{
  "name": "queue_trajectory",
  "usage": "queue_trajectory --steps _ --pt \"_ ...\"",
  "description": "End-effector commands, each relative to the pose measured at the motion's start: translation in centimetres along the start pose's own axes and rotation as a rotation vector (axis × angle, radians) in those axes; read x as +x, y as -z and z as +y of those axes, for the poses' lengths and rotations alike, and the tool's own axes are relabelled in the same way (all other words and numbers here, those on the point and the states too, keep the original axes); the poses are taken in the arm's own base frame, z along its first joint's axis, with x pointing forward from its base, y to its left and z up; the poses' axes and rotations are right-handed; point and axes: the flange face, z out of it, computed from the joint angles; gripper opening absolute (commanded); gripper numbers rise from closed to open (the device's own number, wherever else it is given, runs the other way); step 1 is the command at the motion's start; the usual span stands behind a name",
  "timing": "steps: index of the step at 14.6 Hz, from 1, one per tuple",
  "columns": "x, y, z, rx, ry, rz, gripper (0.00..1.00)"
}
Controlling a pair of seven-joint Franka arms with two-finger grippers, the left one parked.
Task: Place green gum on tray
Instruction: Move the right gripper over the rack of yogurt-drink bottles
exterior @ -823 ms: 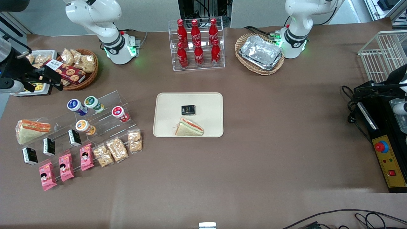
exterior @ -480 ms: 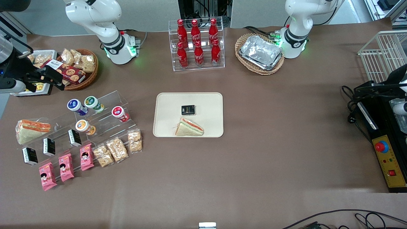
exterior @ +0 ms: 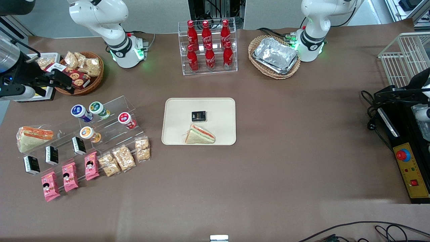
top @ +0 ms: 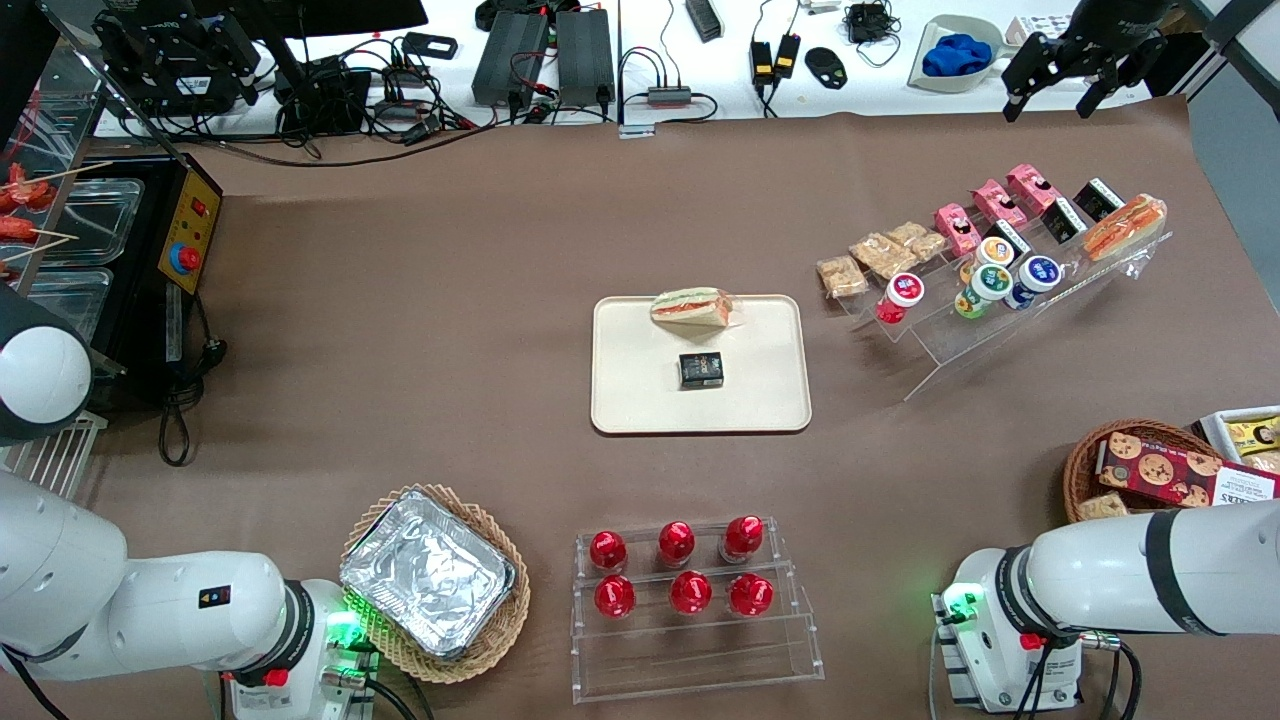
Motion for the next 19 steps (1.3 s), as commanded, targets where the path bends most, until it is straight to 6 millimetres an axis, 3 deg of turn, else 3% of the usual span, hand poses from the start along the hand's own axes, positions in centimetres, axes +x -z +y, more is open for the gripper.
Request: queue_trajectory --steps 1,9,19 --pt "-2.2 -1.8 0.1 0.010 0.023 0.047 1.00" --pt "-5.6 -8.1 0.5 -0.034 0.032 0.088 1.00" --pt "-6.5 -15.7 1.4 -0.075 0.044 0.113 1.00"
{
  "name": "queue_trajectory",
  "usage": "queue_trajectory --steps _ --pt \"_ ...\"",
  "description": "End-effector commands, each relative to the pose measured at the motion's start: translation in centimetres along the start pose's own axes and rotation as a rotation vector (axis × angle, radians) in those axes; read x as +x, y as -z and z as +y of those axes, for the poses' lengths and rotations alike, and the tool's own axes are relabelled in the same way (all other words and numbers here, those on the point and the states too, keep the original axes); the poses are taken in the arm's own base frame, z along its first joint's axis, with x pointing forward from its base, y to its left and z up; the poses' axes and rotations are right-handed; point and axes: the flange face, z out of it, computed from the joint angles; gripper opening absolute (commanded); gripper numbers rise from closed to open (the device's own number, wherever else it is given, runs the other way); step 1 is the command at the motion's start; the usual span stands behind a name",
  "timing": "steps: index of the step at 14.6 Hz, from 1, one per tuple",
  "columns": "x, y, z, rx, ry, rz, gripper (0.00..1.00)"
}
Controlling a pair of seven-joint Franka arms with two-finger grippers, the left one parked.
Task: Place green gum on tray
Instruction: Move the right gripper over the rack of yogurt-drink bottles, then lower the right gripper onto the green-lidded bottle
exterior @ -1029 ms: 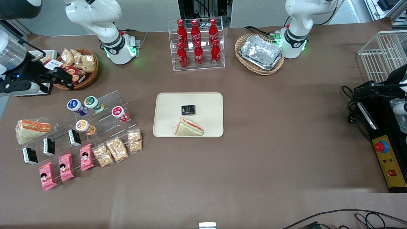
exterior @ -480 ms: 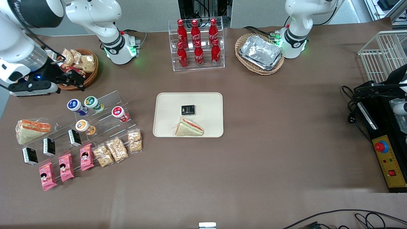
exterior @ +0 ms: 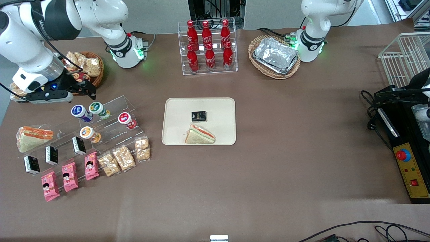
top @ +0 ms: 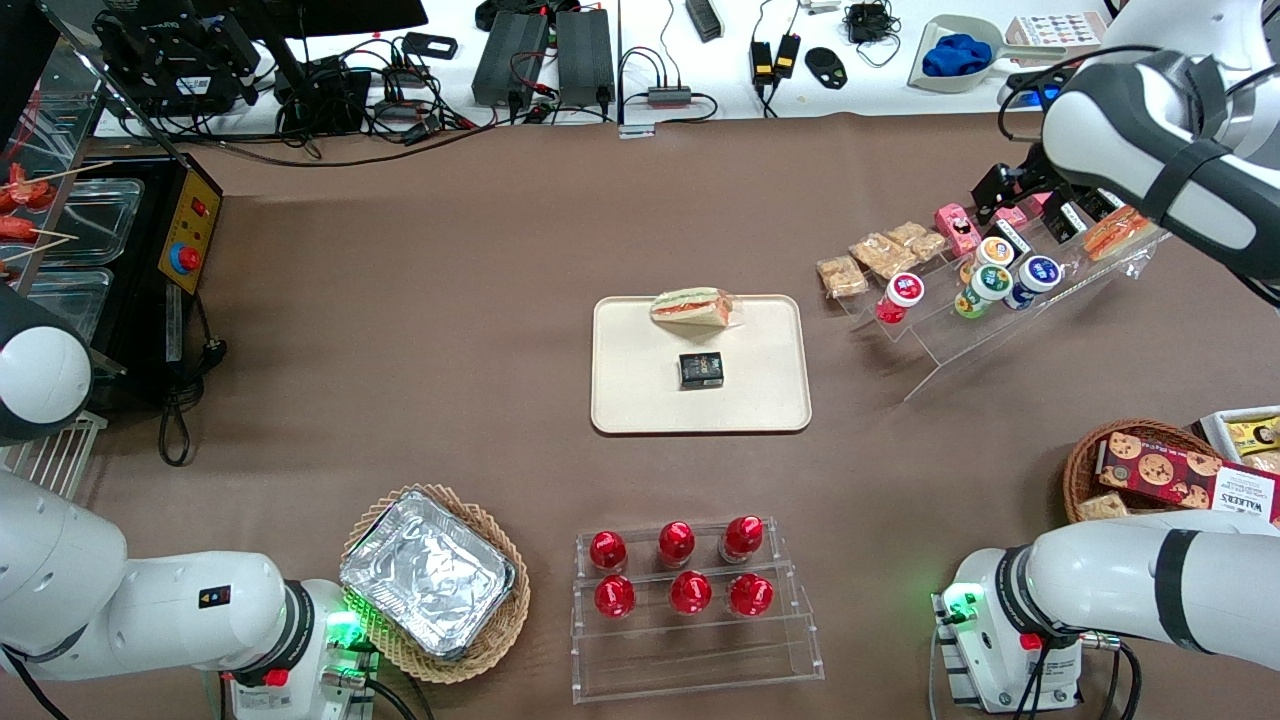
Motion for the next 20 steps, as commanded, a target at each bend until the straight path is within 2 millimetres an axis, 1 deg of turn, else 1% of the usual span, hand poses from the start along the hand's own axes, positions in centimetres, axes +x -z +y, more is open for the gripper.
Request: queue_trajectory --steps 1,7,8,11,20 --pt "-1.4 -2.6 0.3 -0.014 0.012 0.045 1.00" --pt "-2.1 -5.4 0.7 -0.011 0.003 0.055 1.00" --pt "-2.2 -5.9 1.1 -0.013 -0.005 0.060 1.00" --pt "-3.0 -8.0 1.3 -0.014 -0.008 0.072 1.00" --pt "-4.1 -10.8 1.5 -0.012 -0.013 0.084 1.00"
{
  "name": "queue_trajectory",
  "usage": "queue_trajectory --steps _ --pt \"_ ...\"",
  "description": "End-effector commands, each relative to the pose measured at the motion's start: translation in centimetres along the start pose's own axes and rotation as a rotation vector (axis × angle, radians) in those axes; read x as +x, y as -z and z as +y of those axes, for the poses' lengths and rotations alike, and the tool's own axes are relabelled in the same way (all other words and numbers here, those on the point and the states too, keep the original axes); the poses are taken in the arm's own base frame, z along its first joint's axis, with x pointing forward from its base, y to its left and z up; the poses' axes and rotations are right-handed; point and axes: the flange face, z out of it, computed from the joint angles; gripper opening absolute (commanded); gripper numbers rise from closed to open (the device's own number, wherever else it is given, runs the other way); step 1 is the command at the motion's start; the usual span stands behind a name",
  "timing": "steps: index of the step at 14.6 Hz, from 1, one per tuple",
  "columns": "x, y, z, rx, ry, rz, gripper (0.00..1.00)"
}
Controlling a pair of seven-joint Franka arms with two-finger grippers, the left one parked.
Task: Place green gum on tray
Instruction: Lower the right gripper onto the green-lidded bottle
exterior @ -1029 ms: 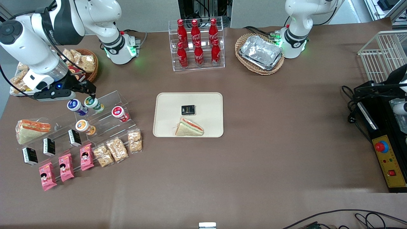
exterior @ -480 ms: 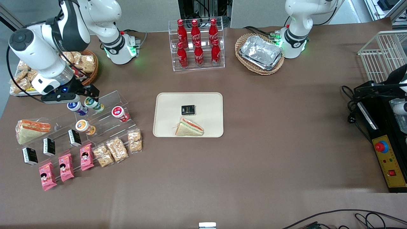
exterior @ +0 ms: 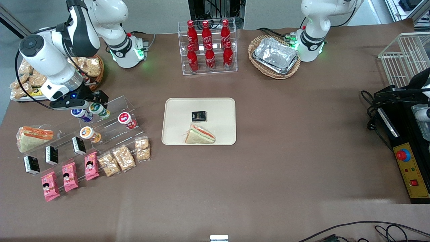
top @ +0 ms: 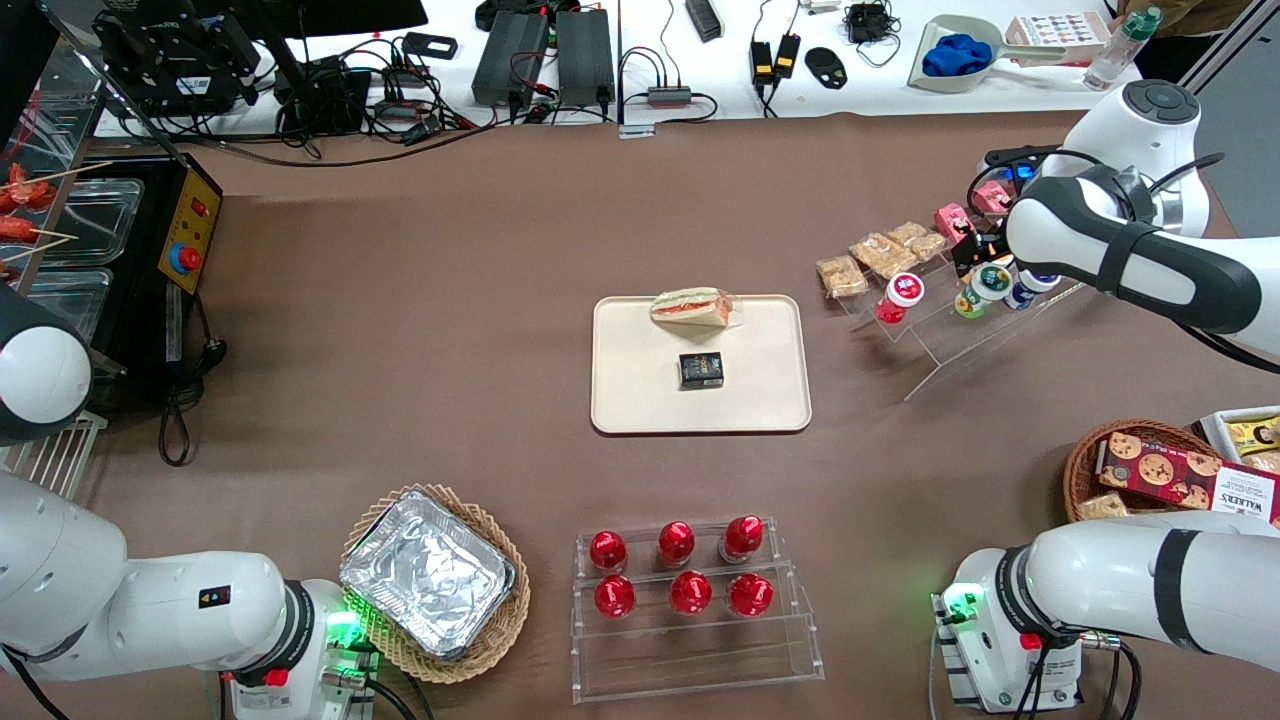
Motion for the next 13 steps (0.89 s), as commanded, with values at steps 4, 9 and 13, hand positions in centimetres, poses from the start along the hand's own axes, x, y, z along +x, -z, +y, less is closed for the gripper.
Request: queue_trajectory --steps 4,9,13 --pt "-1.7 -1.5 1.3 -0.008 -0.013 0.035 1.00" --pt "-2.0 -2.0 1.3 -0.007 -0.013 0.026 1.00" --pt "-1.9 -2.1 1.3 -0.009 -0.025 0.031 0.71"
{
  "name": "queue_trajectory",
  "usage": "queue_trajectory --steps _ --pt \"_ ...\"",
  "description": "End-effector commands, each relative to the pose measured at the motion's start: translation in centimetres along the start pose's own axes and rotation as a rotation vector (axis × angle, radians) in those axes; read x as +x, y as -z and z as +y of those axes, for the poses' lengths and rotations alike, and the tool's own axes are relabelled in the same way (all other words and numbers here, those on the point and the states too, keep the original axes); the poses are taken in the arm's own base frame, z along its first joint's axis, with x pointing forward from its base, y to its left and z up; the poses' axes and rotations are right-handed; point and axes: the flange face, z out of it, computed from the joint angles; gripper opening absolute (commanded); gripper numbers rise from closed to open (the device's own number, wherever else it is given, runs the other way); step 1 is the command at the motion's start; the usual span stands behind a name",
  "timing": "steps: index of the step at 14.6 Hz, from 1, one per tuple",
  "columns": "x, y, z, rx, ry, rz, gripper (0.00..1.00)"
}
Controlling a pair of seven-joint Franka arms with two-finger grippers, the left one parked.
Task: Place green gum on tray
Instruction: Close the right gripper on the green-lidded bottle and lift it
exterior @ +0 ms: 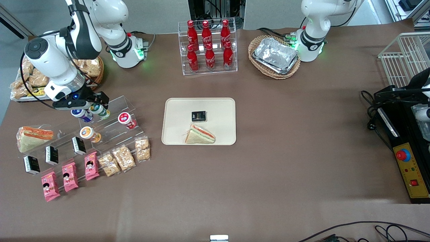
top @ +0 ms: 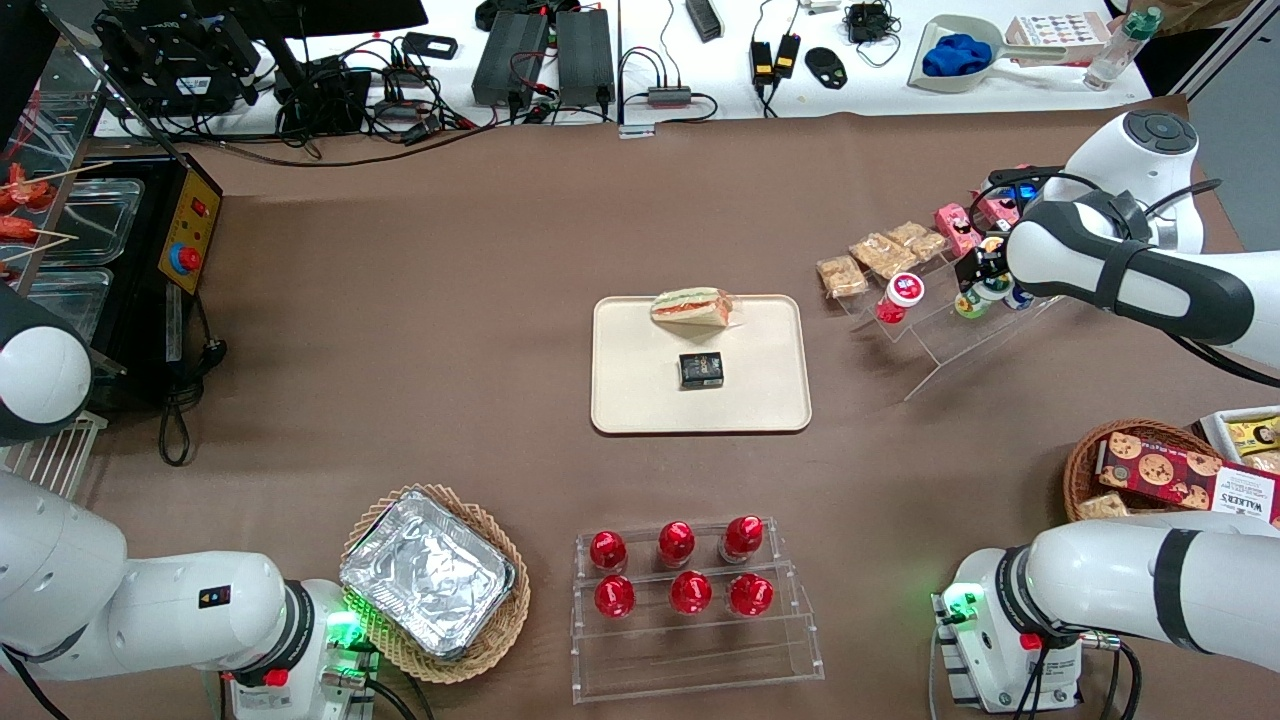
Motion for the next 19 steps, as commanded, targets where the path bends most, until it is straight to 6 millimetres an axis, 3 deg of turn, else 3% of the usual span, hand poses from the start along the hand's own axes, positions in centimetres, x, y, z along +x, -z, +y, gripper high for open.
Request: queue_trajectory --steps 1,5,7,10,12,19 --pt "-0.5 0.2 0.2 -0.015 0.000 0.023 0.62" --pt "-0.4 0.1 0.2 -0.015 0.000 0.020 0.60" --pt "-0.3 0.2 0.2 -0.014 -0.005 0.019 0.51" --pt "0.0 1.1 0.3 -0.014 -0.004 0.020 0.50" --pt "0.9 3.0 0.5 -0.017 -0.006 -0.003 0.50" --pt "3.8 12.7 0.8 -0.024 -0.020 -0.103 0.51"
